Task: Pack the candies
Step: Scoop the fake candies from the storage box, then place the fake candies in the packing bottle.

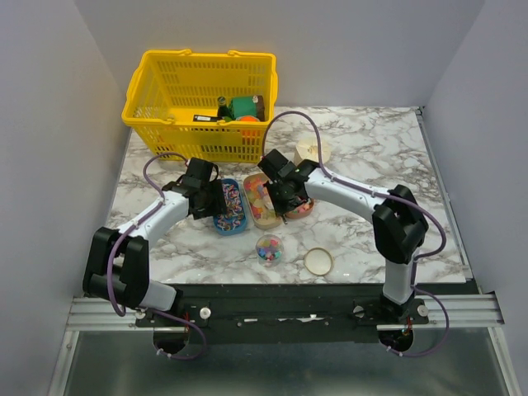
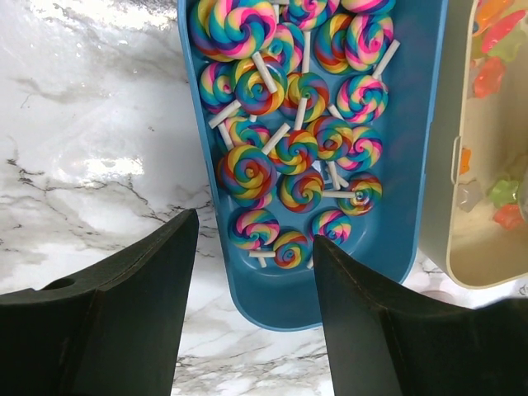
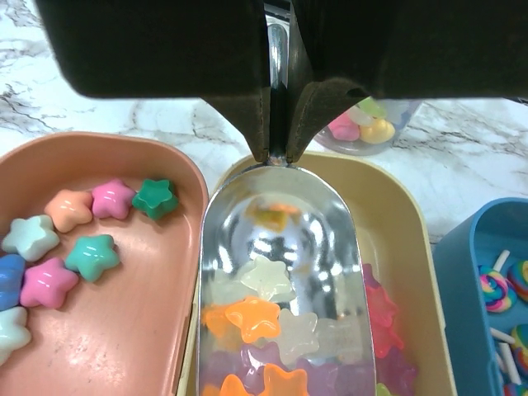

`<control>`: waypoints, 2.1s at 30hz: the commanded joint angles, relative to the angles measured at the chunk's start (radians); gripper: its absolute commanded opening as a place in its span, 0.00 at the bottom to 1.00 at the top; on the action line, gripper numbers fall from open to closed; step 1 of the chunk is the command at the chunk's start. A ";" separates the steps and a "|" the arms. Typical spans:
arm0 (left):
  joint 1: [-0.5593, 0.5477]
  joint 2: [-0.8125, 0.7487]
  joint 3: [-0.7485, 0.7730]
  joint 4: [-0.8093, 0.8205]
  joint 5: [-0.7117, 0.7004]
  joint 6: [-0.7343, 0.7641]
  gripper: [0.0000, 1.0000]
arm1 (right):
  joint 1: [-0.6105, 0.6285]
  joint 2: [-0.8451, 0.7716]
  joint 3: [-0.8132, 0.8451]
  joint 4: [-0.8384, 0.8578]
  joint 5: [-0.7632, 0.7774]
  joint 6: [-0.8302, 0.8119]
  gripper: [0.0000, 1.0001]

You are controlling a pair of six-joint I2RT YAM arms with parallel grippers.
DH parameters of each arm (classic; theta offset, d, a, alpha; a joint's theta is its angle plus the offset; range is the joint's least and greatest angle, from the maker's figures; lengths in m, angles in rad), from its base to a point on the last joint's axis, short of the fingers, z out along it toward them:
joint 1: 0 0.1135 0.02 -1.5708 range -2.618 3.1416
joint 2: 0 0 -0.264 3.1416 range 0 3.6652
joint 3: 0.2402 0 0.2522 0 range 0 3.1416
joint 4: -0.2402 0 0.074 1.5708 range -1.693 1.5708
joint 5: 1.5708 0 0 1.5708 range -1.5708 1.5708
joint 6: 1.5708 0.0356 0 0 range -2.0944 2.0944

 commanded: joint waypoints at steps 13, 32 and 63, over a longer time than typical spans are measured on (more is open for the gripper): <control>0.007 -0.070 -0.009 0.054 0.001 0.012 0.68 | 0.077 -0.194 -0.101 0.123 0.154 -0.030 0.01; 0.009 -0.110 -0.018 0.080 -0.050 0.023 0.69 | 0.152 -0.463 -0.244 -0.098 -0.102 0.052 0.01; 0.009 -0.160 -0.027 0.087 -0.059 0.032 0.70 | 0.172 -0.425 -0.371 -0.231 -0.580 0.255 0.01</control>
